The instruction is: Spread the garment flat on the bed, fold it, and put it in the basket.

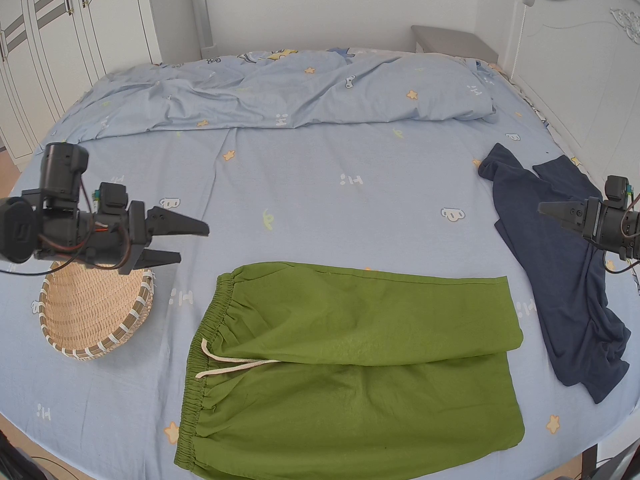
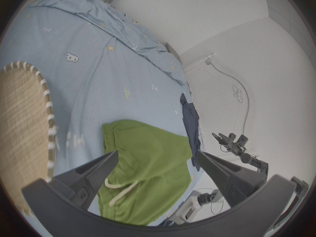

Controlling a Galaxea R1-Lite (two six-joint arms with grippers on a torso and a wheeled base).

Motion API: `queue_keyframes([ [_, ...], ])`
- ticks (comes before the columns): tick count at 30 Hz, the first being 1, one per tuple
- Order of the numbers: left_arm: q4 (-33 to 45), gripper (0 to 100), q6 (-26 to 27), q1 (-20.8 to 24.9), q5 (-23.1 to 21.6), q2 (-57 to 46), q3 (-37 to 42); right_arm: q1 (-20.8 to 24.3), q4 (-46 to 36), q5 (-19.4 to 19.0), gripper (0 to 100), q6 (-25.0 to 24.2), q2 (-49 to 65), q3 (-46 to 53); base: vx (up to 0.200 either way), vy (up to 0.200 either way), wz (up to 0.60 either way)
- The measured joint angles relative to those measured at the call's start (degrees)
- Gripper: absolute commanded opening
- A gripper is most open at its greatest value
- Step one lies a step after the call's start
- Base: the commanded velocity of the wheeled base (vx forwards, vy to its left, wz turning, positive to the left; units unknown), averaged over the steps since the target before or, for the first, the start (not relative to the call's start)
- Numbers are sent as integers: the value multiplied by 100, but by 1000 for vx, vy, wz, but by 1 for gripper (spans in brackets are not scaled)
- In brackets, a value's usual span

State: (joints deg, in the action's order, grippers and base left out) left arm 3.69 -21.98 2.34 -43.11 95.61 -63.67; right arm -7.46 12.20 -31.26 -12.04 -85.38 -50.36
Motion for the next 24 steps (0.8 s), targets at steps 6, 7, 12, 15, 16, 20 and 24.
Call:
queue_keyframes([
  [6, -138, 100, -167, 113, 206, 1152, -986, 135, 321, 44, 100, 9, -736, -306, 0, 0, 0],
  [7, -149, 100, -189, 116, 216, 1285, -1091, 149, 352, 48, 100, 9, -819, -328, 0, 0, 0],
  [12, -173, 100, -322, 99, 239, 1930, -1613, 221, 460, 52, 100, -11, -1112, -427, 0, 0, 0],
  [15, -189, 100, -339, 99, 249, 2187, -1718, 262, 479, 55, 100, -16, -1191, -451, 0, 0, 0],
  [16, -187, 100, -334, 99, 249, 2260, -1727, 278, 482, 55, 100, -16, -1213, -457, 0, 0, 0],
  [20, -180, 100, -317, 94, 252, 2441, -1701, 306, 484, 48, 100, -16, -1268, -457, 0, 0, 0],
  [24, -208, 100, -301, 94, 255, 2556, -1664, 317, 484, 50, 100, -18, -1289, -466, 0, 0, 0],
])
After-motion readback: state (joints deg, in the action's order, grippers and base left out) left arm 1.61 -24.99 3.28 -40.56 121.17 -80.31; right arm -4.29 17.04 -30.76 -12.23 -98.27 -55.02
